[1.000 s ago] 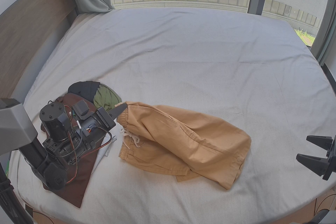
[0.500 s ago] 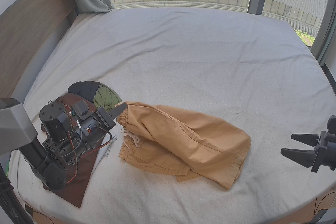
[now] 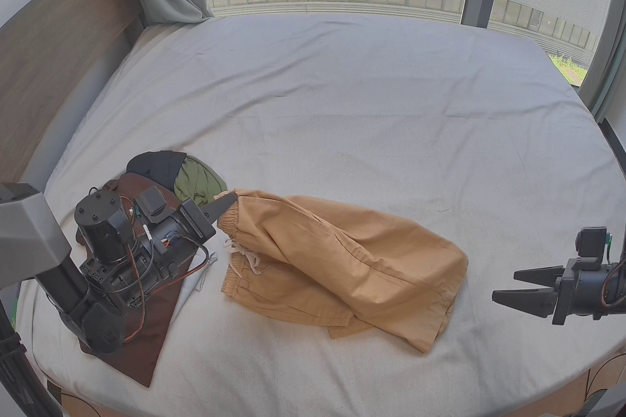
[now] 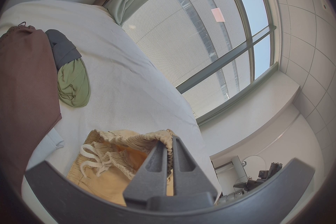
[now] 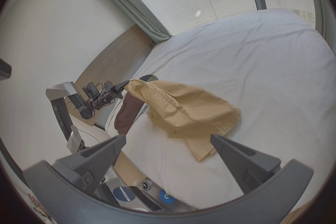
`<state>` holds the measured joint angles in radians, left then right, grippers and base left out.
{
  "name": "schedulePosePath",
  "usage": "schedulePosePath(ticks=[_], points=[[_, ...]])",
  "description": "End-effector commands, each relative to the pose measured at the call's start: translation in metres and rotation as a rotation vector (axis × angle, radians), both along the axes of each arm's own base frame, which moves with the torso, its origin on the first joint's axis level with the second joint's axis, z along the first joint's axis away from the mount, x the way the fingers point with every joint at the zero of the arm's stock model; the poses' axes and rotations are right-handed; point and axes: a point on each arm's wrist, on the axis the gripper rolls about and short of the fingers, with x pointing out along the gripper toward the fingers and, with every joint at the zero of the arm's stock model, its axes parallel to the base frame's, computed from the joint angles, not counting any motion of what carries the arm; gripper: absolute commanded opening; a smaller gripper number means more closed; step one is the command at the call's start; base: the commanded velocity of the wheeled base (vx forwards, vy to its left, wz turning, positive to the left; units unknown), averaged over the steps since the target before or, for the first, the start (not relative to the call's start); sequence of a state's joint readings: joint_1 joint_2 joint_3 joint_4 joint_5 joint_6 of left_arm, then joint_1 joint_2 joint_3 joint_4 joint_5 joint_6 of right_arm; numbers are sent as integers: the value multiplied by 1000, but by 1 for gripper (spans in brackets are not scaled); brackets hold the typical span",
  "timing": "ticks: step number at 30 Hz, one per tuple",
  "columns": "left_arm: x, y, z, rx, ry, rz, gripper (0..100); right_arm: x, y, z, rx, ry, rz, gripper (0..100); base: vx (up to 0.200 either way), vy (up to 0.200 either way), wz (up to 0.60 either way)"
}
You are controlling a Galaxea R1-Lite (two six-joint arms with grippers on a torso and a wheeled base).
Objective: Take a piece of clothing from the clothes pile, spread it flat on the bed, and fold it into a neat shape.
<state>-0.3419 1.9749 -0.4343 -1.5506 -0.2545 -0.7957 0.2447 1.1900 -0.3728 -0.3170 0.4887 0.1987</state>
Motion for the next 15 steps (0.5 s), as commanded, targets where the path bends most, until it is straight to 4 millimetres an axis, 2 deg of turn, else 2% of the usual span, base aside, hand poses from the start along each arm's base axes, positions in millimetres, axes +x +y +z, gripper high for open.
schedulePosePath(ticks=[1,3,4,15], points=[[0,0,0,0,1,0,0,13,5,-11,10,67,-1,100,0,0,0],[0,0,0,0,1,0,0,14,5,-14,13,76,1,100,0,0,0],[1,0,-1,-1,3,1,0,18,7,-22,14,95,5,100,0,0,0],[2,3,-1,-1,3,10,0,39,11,-60,-2,166,-3,100,0,0,0]])
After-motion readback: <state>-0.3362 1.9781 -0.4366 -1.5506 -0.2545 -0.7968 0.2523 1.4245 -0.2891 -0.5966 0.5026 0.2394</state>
